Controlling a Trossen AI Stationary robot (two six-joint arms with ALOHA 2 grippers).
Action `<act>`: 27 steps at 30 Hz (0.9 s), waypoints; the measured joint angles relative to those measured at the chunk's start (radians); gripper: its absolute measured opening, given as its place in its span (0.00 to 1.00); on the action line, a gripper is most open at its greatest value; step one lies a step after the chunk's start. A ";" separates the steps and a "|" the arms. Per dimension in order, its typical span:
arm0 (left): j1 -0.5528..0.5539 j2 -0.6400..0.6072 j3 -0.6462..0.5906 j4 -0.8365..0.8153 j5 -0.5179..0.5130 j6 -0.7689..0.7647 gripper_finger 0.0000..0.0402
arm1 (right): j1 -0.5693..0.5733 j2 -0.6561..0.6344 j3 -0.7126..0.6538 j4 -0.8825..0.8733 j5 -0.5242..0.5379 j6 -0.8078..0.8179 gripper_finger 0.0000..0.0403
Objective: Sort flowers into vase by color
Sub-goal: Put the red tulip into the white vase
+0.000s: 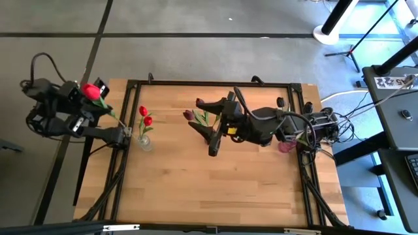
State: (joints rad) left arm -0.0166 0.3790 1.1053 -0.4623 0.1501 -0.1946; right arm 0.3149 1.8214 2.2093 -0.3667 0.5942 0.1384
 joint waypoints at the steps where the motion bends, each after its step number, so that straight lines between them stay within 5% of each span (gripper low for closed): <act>1: 0.000 -0.007 0.000 -0.016 -0.016 0.015 0.03 | 0.000 0.000 0.000 -0.005 0.000 0.012 0.71; 20: 0.000 -0.059 0.000 -0.391 -0.285 0.120 0.03 | -0.008 -0.002 0.000 -0.072 0.035 -0.011 0.71; 27: 0.000 -0.076 -0.099 -0.374 -0.334 0.100 0.03 | -0.014 -0.009 0.000 -0.083 0.077 0.004 0.71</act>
State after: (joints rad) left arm -0.0162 0.3026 1.0062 -0.8367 -0.1841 -0.0943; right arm 0.3004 1.8128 2.2093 -0.4500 0.6709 0.1429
